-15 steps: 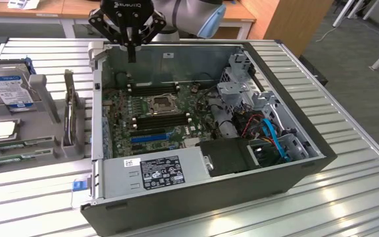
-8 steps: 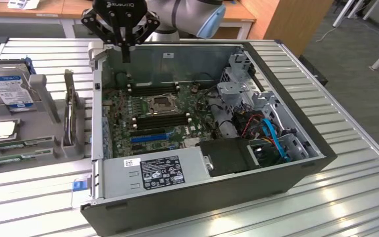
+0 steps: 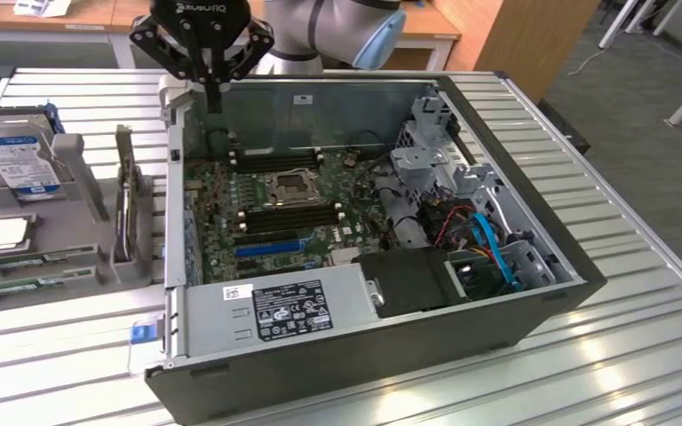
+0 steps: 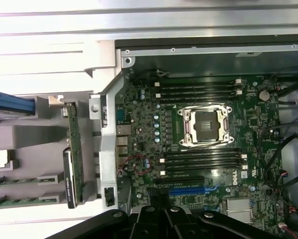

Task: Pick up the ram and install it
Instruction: 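Reach for the ram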

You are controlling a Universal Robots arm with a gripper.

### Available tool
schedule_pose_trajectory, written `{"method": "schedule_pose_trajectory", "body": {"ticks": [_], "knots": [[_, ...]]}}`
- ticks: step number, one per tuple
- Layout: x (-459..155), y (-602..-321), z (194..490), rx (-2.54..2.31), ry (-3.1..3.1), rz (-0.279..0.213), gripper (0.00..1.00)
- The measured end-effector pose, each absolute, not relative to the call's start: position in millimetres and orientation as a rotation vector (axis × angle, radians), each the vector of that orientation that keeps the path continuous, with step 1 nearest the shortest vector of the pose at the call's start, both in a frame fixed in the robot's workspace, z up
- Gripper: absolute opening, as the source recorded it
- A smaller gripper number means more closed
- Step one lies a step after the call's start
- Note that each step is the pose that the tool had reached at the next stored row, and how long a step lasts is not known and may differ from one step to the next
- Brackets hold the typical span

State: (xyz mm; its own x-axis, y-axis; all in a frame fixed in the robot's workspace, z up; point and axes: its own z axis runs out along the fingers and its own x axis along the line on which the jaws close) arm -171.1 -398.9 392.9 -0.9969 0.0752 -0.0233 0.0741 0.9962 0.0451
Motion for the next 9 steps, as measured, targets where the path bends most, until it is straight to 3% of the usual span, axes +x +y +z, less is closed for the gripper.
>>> {"method": "schedule_pose_trajectory", "body": {"ticks": [9], "knots": [[-186,-399,393,0.117,3.114,0.069,0.10]]}}
